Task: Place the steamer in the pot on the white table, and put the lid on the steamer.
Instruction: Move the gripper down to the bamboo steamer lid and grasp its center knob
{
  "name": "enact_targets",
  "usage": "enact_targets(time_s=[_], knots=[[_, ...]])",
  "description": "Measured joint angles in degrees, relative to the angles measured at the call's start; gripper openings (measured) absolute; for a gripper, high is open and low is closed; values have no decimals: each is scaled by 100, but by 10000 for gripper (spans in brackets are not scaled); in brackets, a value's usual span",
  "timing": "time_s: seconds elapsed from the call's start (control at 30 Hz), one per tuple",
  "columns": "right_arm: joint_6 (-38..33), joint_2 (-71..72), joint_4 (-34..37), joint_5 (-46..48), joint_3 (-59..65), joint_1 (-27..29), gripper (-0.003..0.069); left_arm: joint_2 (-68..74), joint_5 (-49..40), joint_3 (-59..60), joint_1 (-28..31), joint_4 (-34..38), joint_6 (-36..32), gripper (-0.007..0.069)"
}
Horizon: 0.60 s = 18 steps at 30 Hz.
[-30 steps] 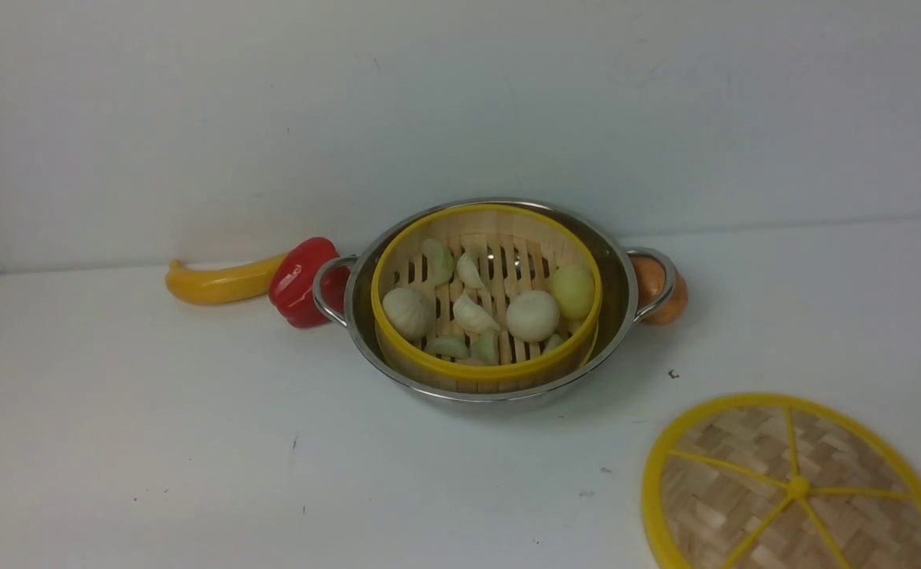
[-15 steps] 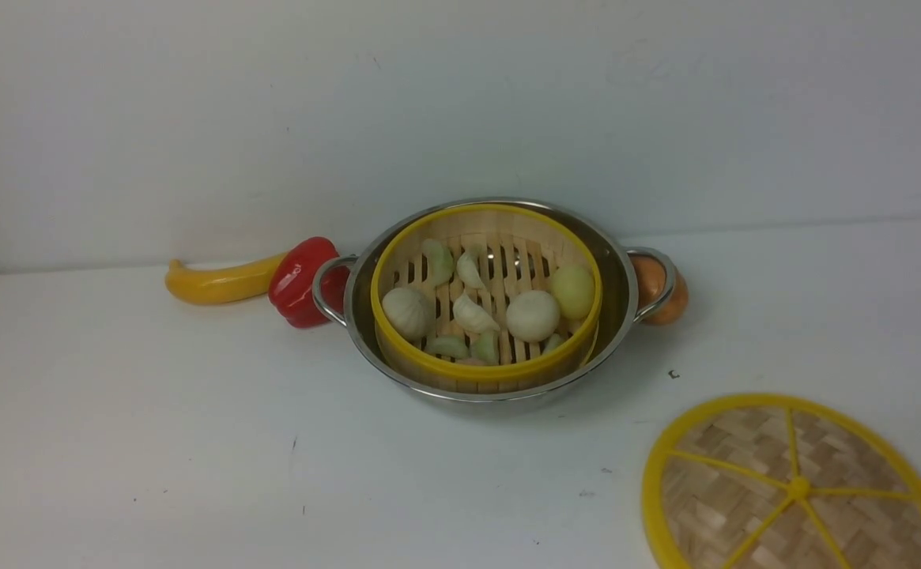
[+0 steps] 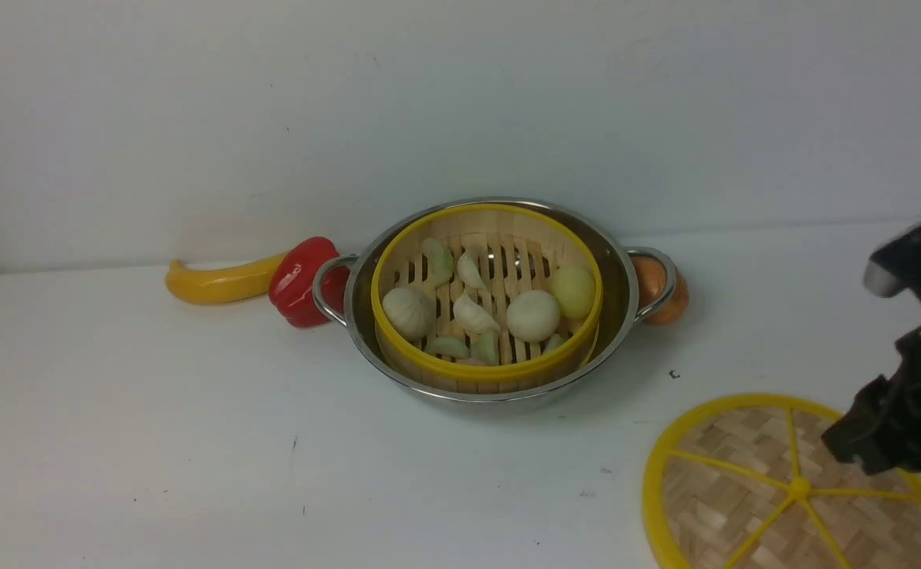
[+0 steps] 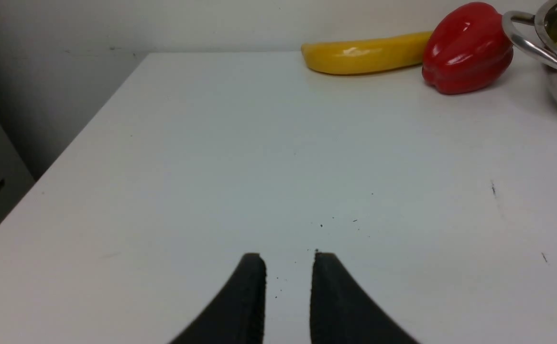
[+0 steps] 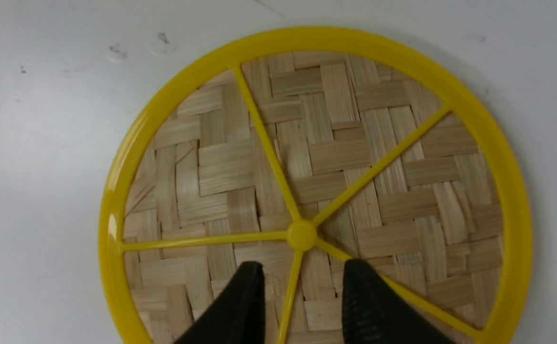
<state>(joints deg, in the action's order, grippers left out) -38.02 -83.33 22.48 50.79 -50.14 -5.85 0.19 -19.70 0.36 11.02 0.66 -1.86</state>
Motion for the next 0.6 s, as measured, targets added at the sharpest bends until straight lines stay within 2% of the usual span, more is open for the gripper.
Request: enact_targets(time_s=[0.17, 0.33, 0.43, 0.6], knots=[[237, -607, -5, -26, -110, -6, 260, 0, 0, 0, 0, 0, 0, 147], [395, -923, -118, -140, -134, -290, 321, 0, 0, 0, 0, 0, 0, 157], [482, -941, -316, -260, -134, -552, 334, 0, 0, 0, 0, 0, 0, 157], [1095, -941, -967, -375, -134, -797, 328, 0, 0, 0, 0, 0, 0, 157]])
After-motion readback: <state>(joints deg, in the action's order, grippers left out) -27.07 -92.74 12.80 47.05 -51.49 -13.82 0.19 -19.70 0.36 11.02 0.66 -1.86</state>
